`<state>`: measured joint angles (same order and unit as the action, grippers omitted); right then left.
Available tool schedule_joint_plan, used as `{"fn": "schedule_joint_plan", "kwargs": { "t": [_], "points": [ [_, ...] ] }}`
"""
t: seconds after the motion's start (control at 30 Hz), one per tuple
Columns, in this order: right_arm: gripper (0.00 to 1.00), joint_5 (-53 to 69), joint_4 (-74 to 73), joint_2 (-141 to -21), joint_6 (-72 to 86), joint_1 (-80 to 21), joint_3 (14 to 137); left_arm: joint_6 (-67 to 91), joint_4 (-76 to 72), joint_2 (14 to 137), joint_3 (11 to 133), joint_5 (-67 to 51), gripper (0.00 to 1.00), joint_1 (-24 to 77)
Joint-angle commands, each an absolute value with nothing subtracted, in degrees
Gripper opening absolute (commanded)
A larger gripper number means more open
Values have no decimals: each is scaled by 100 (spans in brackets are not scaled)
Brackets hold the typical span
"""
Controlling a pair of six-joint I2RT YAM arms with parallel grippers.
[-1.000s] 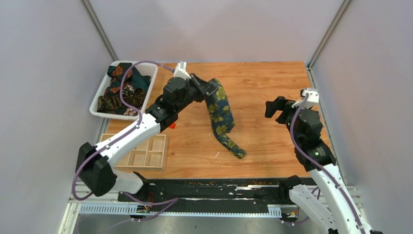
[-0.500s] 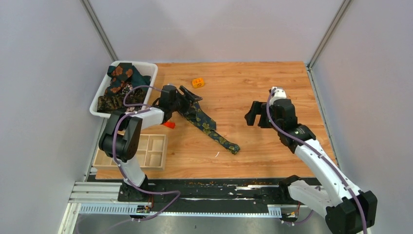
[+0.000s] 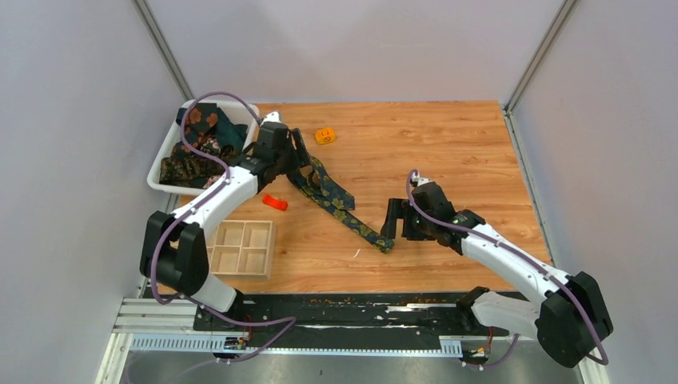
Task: Roll the ties
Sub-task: Place the tie at the center of the board, then flatten out the tie at the center of the board.
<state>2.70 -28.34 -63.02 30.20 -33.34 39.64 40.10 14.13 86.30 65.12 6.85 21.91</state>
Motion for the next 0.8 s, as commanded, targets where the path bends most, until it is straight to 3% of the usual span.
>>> {"fn": "schedule_joint_plan", "kwargs": {
  "t": [0.0,0.2,0.6,0.77],
  "points": [
    [92,336,-2341,-6544,3296,-3359,3824,2951,1859,8933,6593,1110,78,2406],
    [86,634,-1903,-7195,3185,-3357,3744,2464,1587,9550,6868,857,78,2520],
    [42,865,-1515,-7626,3149,-3357,3463,1667,1329,10473,7397,288,81,2514],
    [34,878,-1495,-7646,3088,-3360,3363,1575,1462,11027,7886,162,81,2496]
  ]
}}
